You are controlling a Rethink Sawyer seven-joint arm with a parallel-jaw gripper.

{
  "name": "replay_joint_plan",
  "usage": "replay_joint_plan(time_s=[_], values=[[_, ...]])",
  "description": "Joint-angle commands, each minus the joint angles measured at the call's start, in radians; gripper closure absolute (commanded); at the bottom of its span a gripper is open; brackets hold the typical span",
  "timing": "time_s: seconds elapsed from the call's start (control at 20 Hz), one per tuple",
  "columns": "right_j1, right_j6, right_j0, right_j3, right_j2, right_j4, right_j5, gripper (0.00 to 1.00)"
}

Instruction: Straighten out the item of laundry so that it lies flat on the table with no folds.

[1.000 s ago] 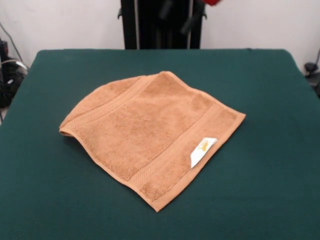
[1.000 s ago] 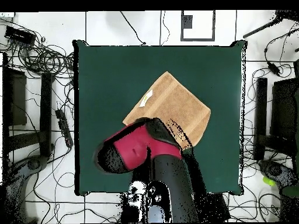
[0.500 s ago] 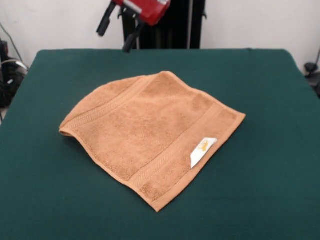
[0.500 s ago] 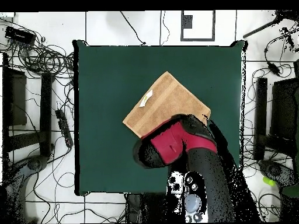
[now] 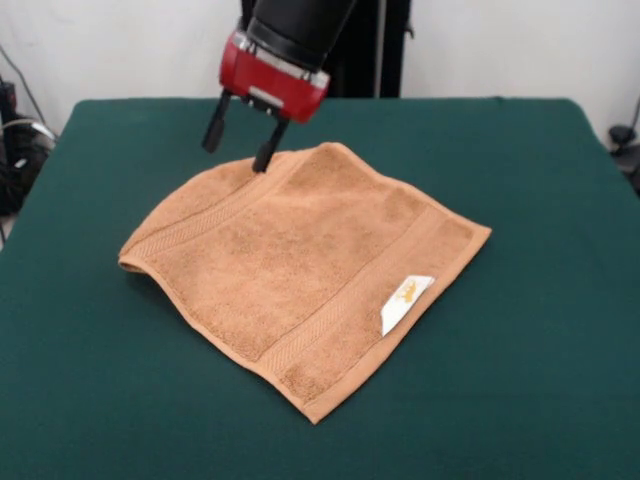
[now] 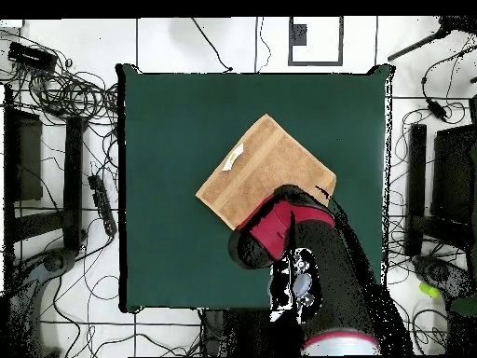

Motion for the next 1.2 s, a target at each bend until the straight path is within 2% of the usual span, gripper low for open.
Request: replay_joint_plan(time_s=[0.05,0.15,0.25,0.3,0.4,0.55,0.6,0.7,0.75,0.8,0.9,1.0,1.2], values=[[0.089,0.015,-0.008,-0.029,0.025,-0.024,-0.122,0.00],[0.069,-0.008,-0.018,-0.018,0.035,0.005,-0.131,0.00],[0.067,-0.005,-0.012,-0.023,0.029,-0.008,-0.159,0.00],[0.072,0.034,0.005,-0.032,0.008,-0.030,-0.188,0.00],[0.100,0.151,0.068,-0.073,-0.062,-0.102,-0.259,0.00],[0.191,0.373,0.205,-0.187,-0.224,-0.207,-0.412,0.00],[0.224,0.425,0.249,-0.229,-0.285,-0.216,-0.459,0.00],[0.273,0.442,0.304,-0.292,-0.386,-0.170,-0.533,0.00],[0.296,0.404,0.322,-0.313,-0.439,-0.104,-0.583,0.00],[0.331,0.340,0.340,-0.330,-0.510,0.002,-0.655,0.00],[0.446,0.154,0.390,-0.311,-0.710,0.343,-0.868,0.00],[0.494,-0.009,0.380,-0.252,-0.749,0.544,-0.998,0.00],[0.499,-0.094,0.344,-0.217,-0.728,0.648,-1.072,0.00]])
